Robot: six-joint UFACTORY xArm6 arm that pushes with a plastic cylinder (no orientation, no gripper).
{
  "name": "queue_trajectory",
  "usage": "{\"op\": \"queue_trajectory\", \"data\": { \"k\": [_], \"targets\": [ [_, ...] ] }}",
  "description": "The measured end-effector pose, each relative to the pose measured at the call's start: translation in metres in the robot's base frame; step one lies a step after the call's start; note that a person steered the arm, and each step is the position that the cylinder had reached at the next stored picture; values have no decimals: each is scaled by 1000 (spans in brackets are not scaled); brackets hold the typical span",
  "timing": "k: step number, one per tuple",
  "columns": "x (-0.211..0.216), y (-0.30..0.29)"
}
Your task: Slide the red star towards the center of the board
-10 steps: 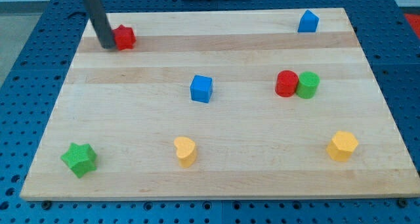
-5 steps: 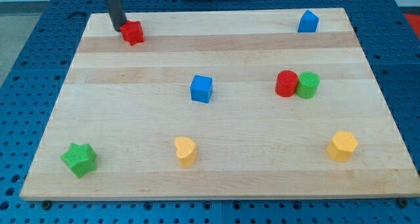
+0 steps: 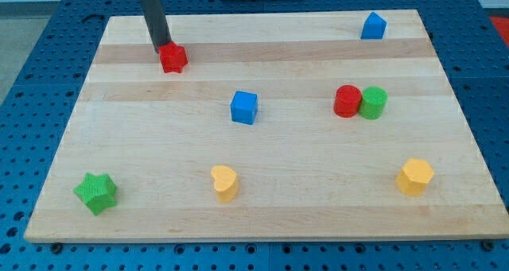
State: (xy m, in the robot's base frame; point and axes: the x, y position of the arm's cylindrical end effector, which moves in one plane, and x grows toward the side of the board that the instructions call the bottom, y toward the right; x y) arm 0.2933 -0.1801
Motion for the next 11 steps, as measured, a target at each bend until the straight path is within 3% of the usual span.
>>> {"op": "queue_trajectory", "data": {
  "k": [3, 11],
  "targets": [
    [30, 5],
    [43, 21]
  ]
}}
